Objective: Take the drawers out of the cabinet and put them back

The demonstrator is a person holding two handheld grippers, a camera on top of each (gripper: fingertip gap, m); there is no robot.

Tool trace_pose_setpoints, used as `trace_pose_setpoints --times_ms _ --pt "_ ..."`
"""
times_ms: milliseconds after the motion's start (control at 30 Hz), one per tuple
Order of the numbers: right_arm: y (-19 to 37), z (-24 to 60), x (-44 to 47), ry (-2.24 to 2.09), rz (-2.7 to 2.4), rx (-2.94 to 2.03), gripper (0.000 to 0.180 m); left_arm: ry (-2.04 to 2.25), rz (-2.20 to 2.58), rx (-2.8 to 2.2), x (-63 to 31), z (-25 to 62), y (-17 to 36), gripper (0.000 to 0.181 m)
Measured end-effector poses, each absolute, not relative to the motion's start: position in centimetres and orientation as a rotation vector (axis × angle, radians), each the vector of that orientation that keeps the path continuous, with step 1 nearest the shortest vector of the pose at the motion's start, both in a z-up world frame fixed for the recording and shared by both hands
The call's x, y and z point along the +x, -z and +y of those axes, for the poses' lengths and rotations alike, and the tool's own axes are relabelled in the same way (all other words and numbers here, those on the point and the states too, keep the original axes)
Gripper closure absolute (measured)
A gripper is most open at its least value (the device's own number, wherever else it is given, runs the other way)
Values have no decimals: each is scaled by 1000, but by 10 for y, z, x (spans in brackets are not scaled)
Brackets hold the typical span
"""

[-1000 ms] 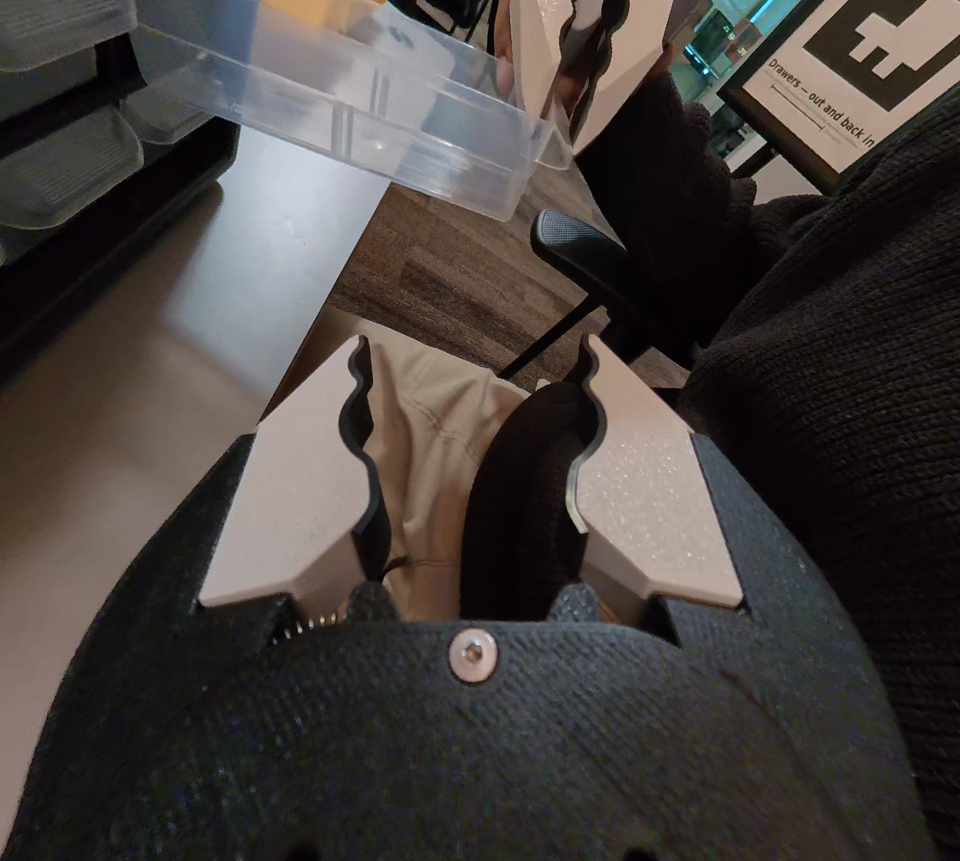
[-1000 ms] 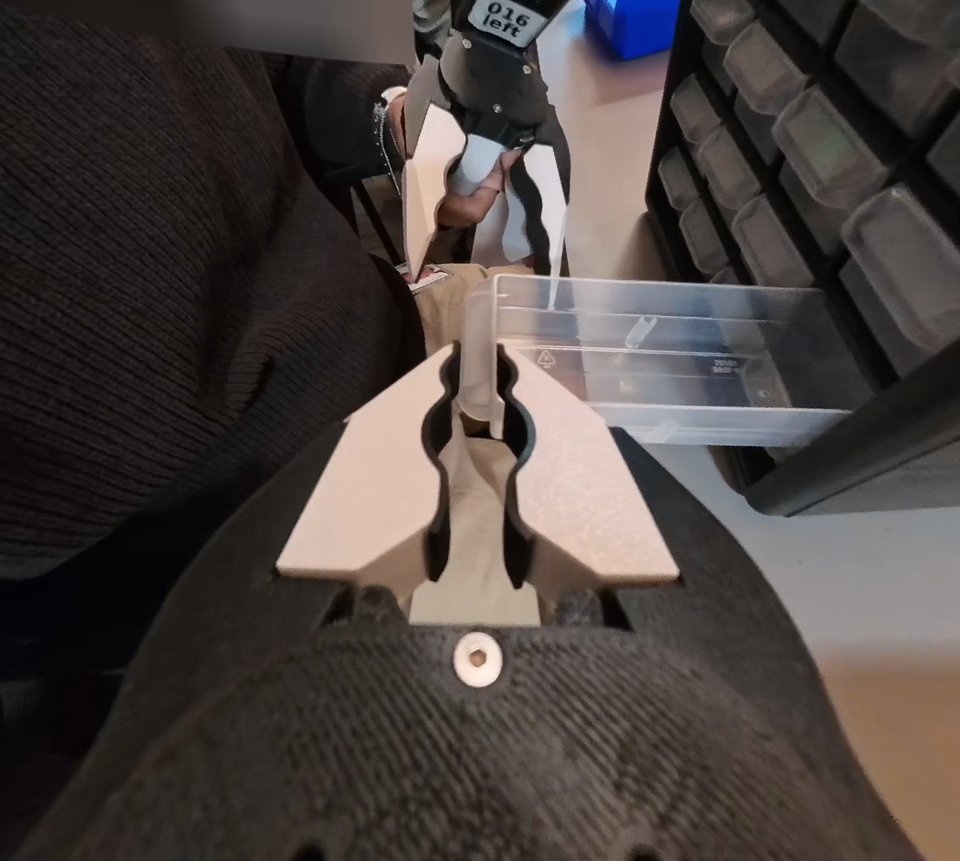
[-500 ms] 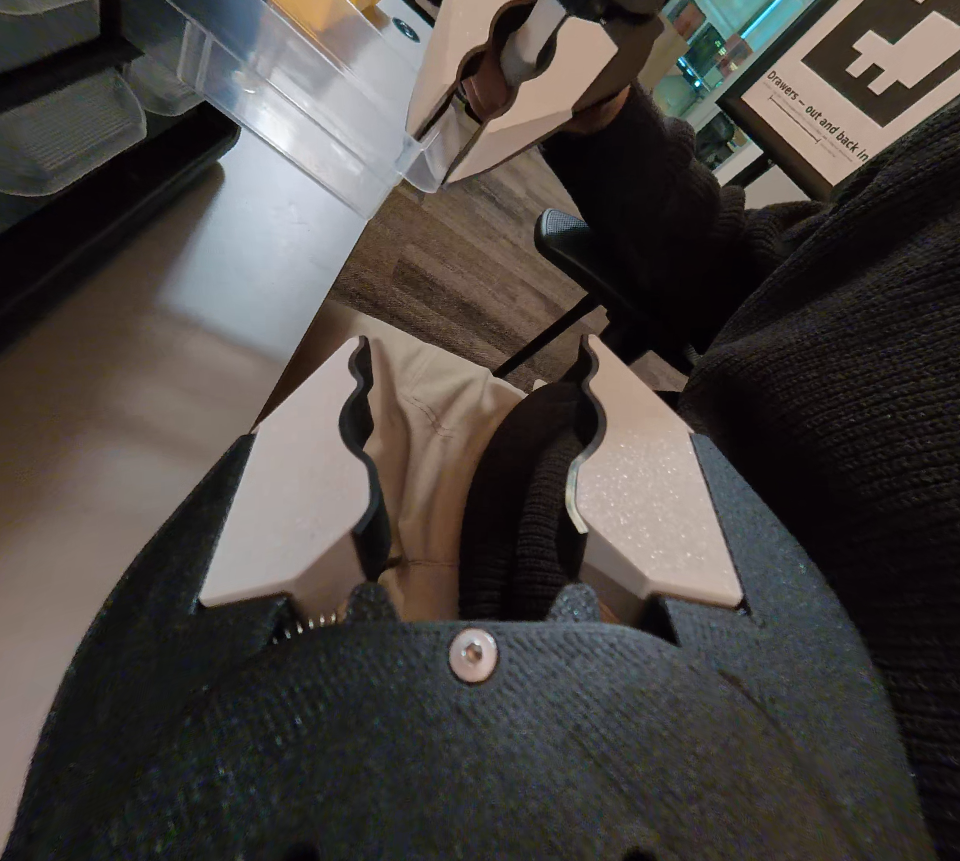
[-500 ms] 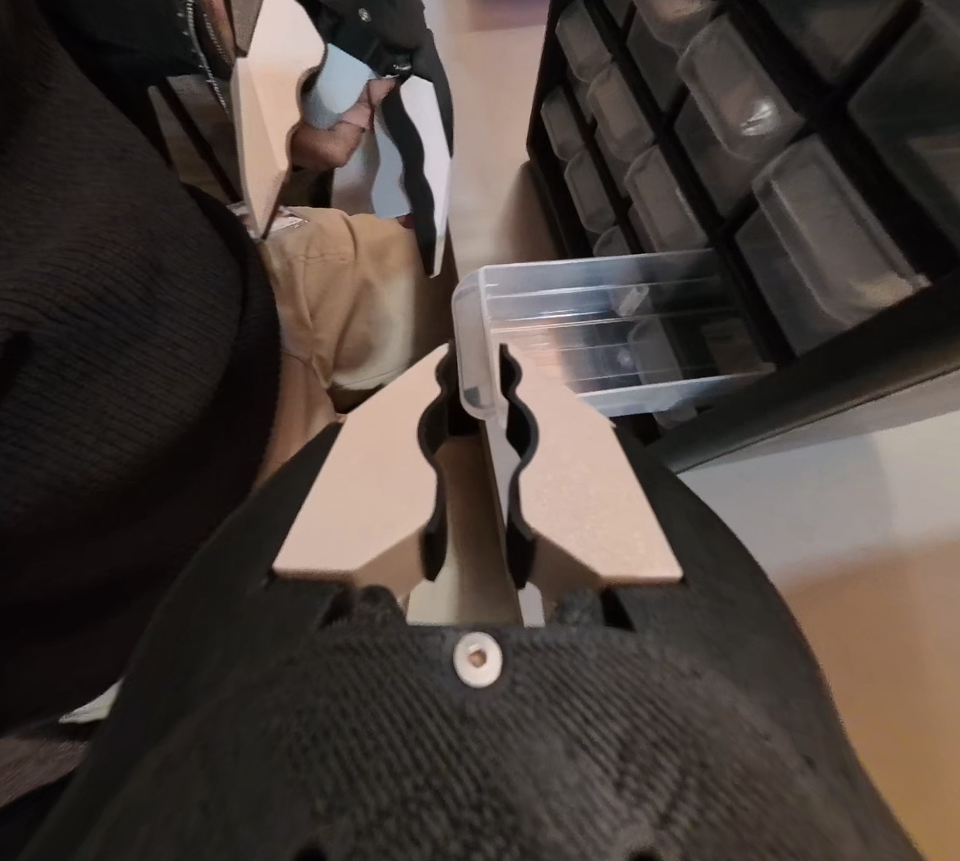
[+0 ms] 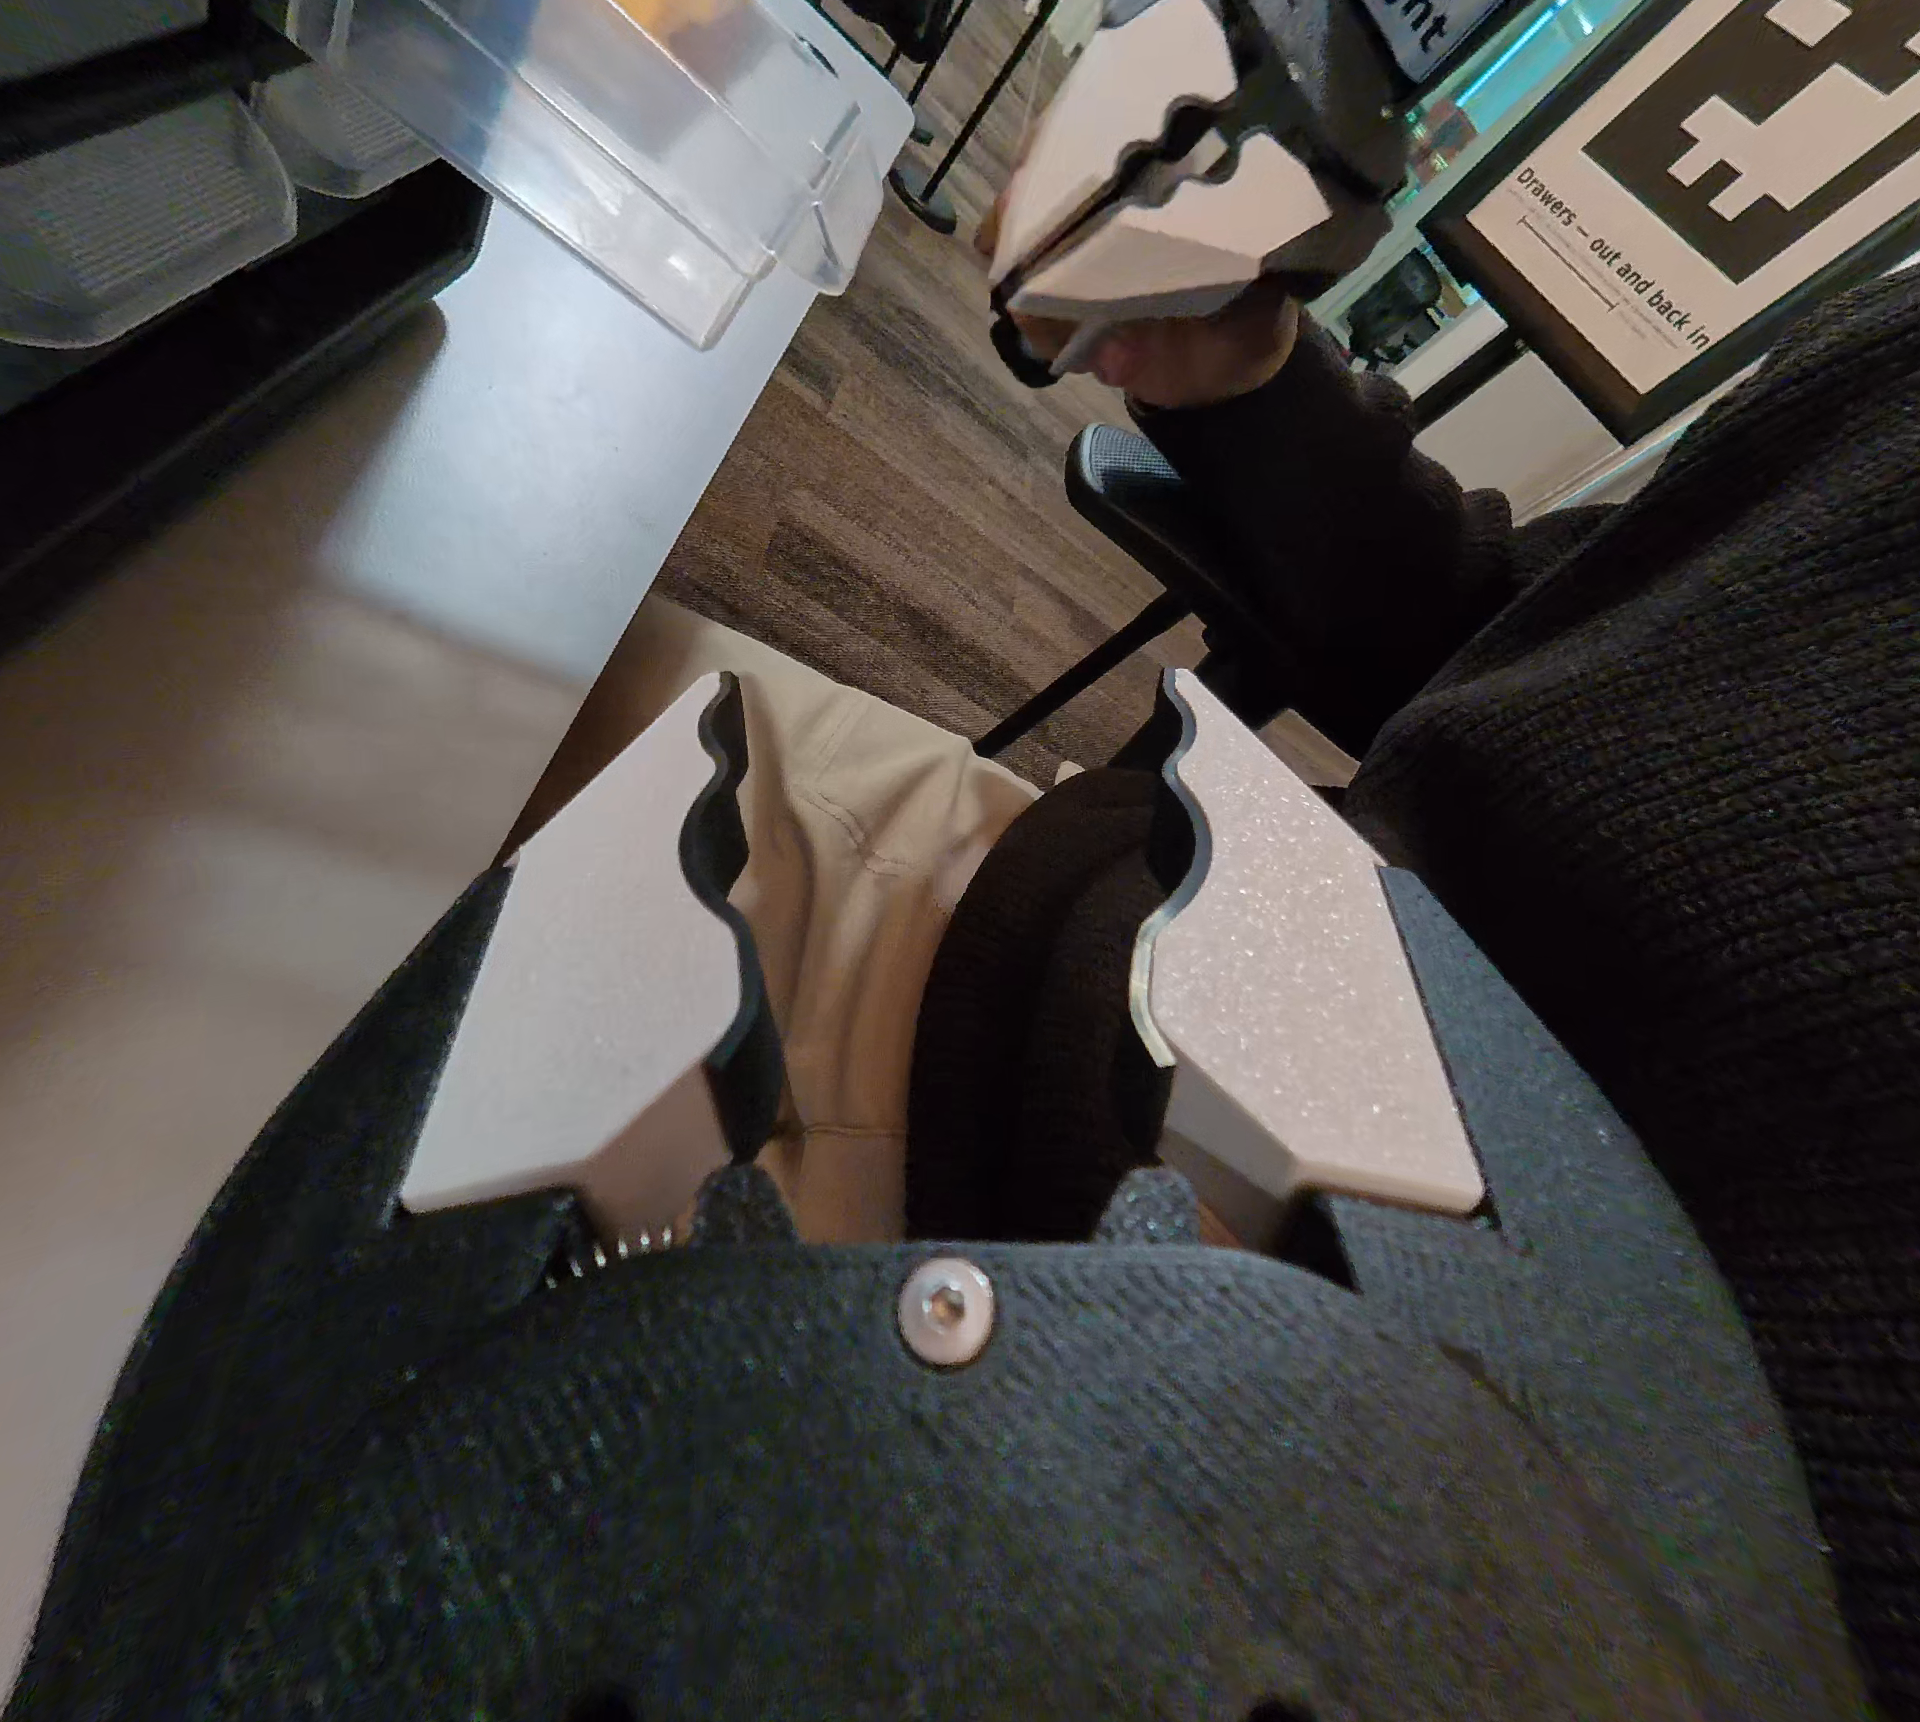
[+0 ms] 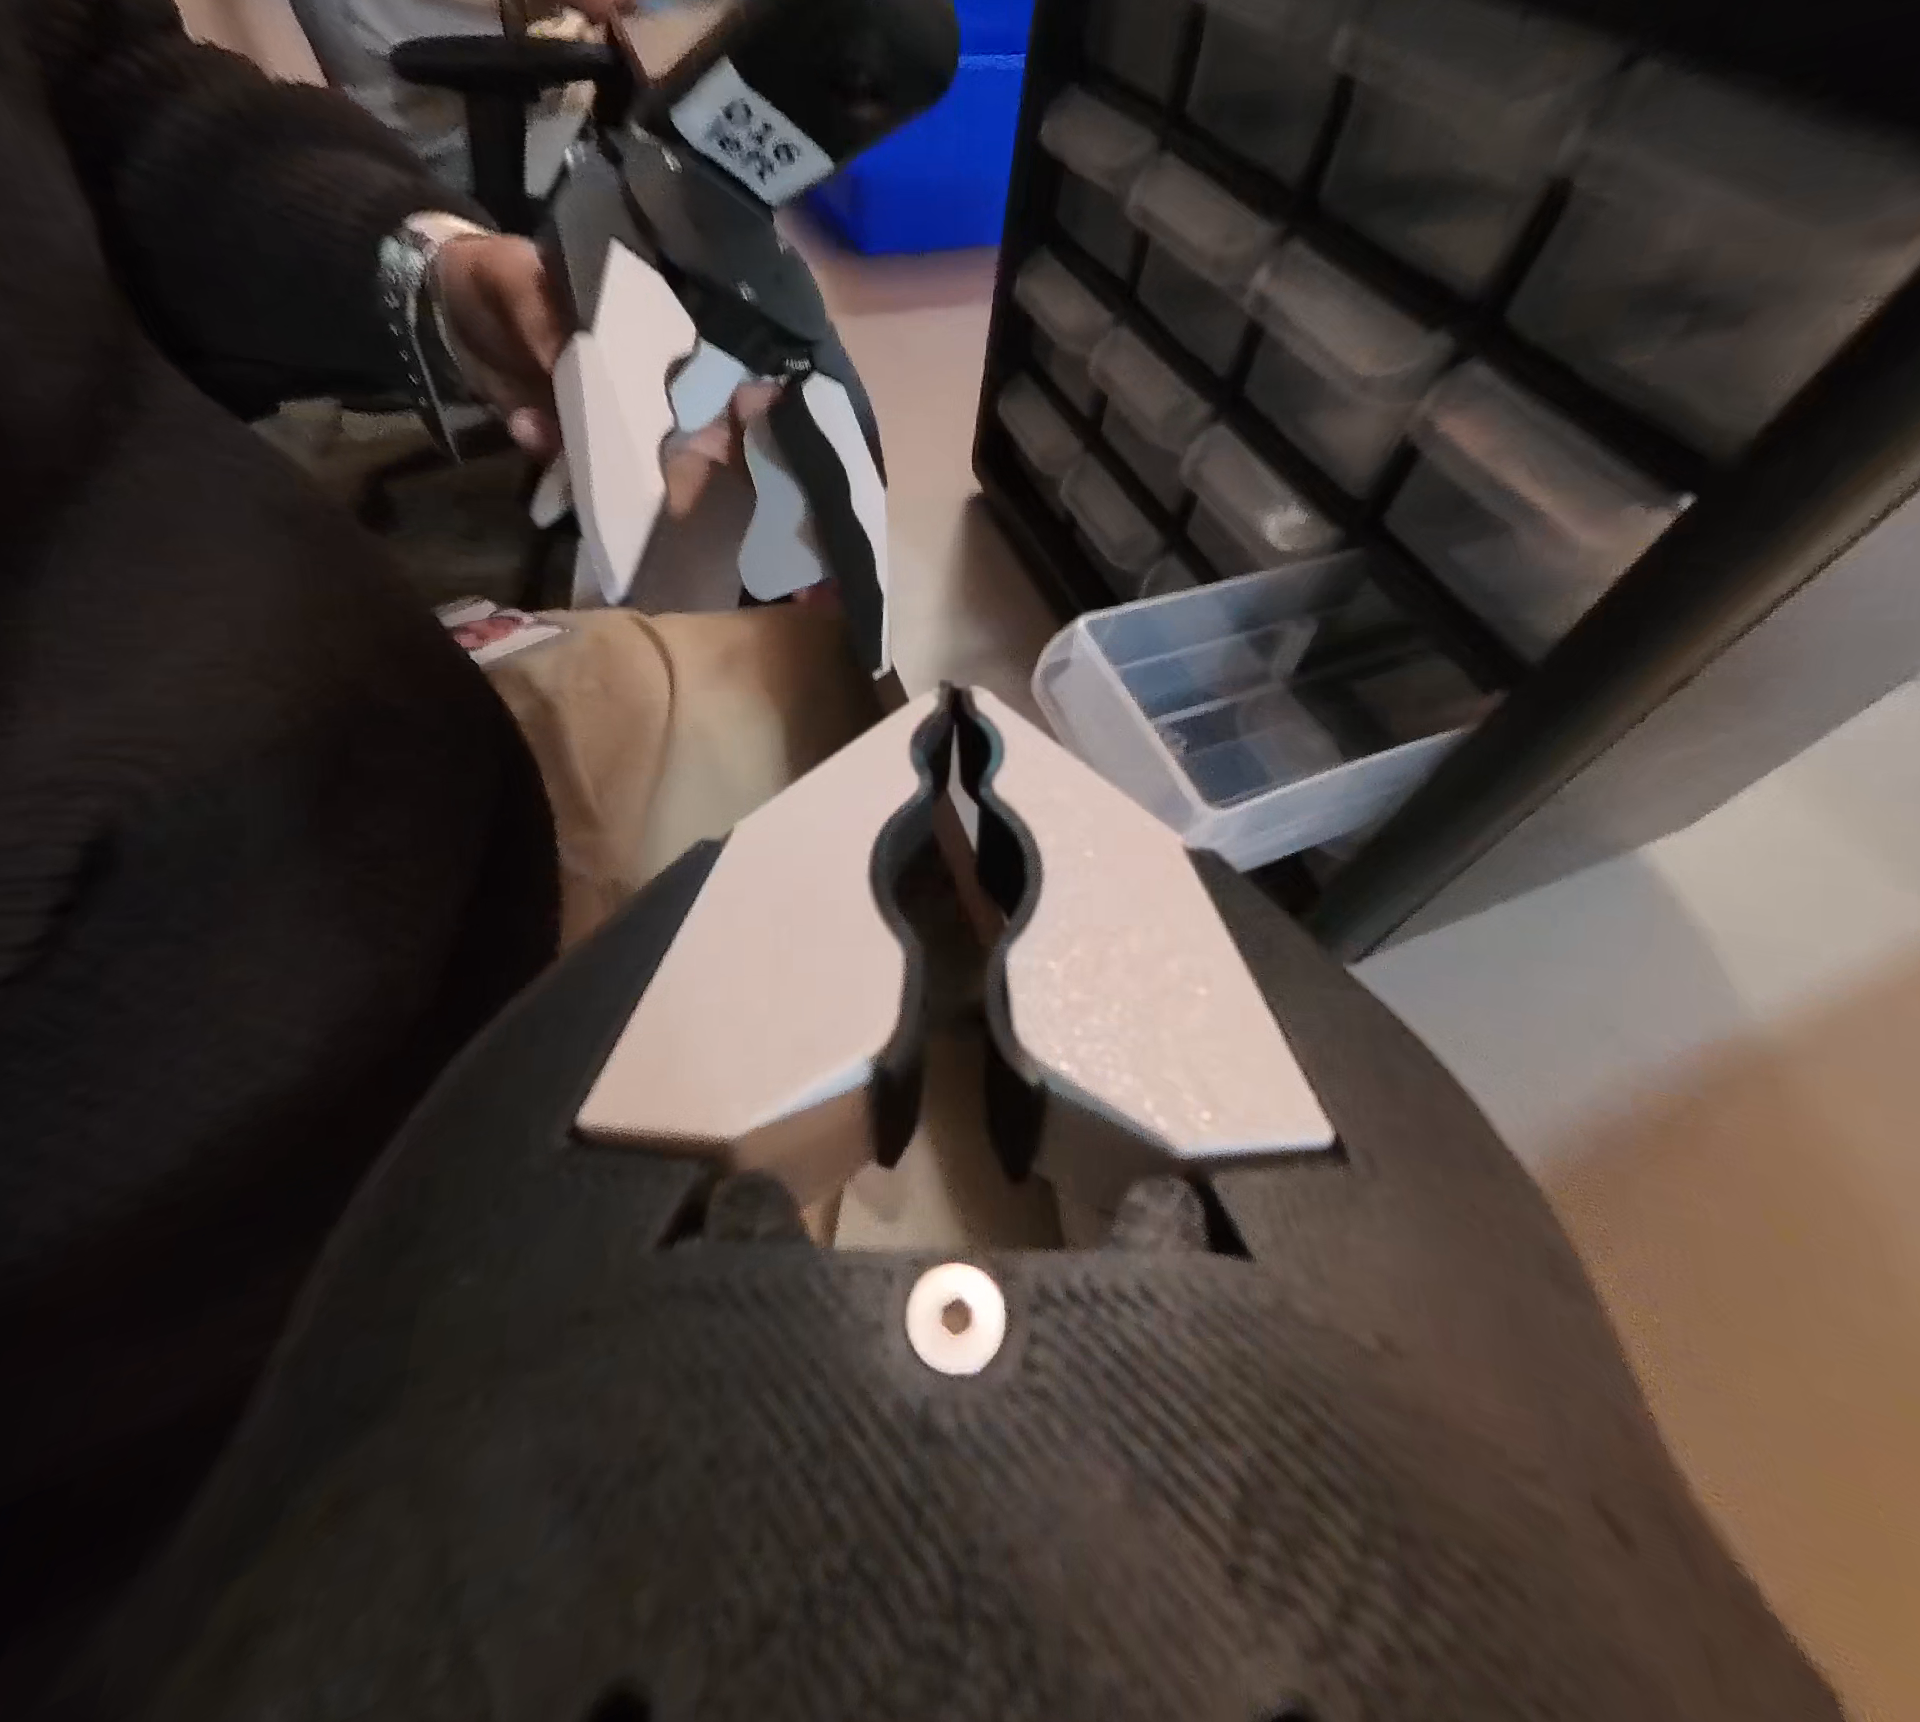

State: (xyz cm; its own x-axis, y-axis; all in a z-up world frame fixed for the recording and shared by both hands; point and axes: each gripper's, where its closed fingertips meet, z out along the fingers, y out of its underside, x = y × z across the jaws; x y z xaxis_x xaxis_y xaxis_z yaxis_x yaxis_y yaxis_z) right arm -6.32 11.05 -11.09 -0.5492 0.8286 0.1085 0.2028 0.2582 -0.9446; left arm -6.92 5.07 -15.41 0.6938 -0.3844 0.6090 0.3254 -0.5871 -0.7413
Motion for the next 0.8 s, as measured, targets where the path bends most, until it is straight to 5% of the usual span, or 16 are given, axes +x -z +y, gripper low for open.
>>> trace_pose_setpoints --times_ms 800 --pt "148 155 -143 -926 -1599 -1143 180 905 -31 -1820 -95 57 135 115"
